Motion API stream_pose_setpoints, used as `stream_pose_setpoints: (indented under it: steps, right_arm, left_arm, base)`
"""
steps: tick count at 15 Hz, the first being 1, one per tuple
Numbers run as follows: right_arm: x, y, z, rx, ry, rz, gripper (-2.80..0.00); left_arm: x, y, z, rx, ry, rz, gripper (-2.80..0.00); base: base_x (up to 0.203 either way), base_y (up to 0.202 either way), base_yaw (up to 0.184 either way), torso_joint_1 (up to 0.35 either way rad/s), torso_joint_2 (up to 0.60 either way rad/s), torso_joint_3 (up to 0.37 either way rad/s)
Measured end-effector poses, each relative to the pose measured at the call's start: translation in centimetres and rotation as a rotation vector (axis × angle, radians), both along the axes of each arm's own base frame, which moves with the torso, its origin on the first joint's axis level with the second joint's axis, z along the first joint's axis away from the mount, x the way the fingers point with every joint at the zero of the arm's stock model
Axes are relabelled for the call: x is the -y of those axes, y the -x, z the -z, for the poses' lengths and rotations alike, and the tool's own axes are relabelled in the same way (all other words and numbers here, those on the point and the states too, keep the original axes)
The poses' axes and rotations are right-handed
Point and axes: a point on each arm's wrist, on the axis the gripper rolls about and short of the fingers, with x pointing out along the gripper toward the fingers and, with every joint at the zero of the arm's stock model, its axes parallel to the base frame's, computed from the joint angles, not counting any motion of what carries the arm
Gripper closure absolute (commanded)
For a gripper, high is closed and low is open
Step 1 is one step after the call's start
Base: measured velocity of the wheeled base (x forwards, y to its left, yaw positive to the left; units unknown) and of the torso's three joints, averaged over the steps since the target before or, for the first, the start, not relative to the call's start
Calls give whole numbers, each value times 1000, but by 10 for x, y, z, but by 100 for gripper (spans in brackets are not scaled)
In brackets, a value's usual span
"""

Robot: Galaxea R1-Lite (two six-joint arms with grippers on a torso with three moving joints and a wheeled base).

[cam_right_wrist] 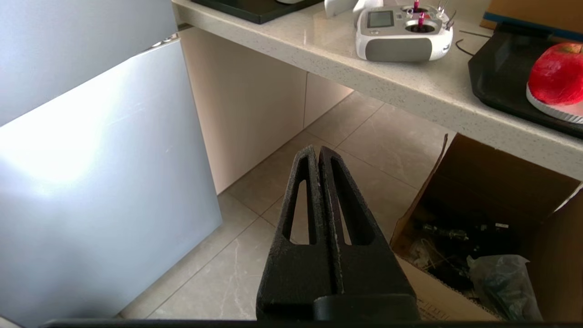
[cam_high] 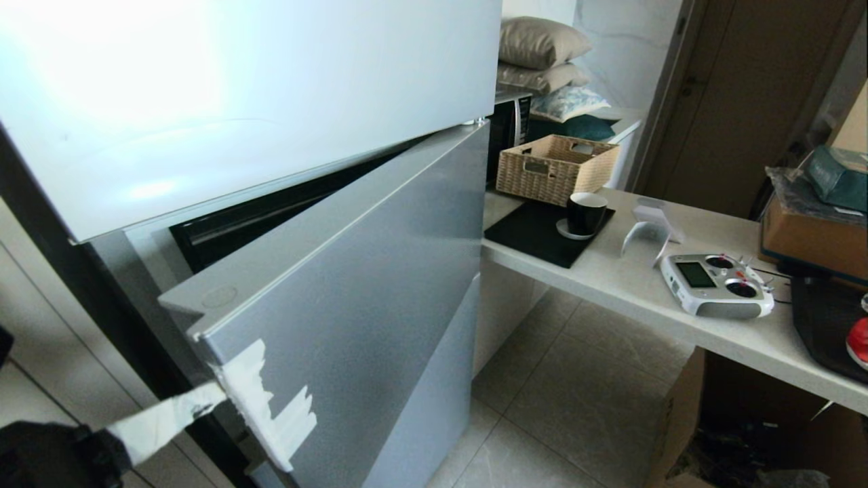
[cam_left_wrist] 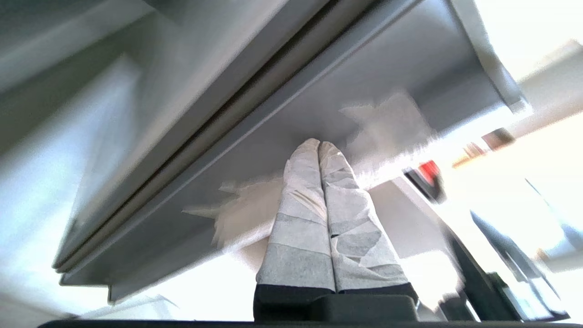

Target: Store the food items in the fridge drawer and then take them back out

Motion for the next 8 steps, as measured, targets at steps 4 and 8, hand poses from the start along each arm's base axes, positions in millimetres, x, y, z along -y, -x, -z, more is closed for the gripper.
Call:
stream_pose_setpoints:
  steps: [4, 8]
  right_arm:
    - [0, 0, 0, 0, 0, 0, 0]
    - [0, 0, 0, 0, 0, 0, 0]
  left_arm:
    - [-17, 45, 6, 104, 69, 268, 0]
    - [-34, 73, 5, 153, 85, 229, 0]
  base:
    - [0, 0, 0, 0, 0, 0]
    - [0, 0, 0, 0, 0, 0]
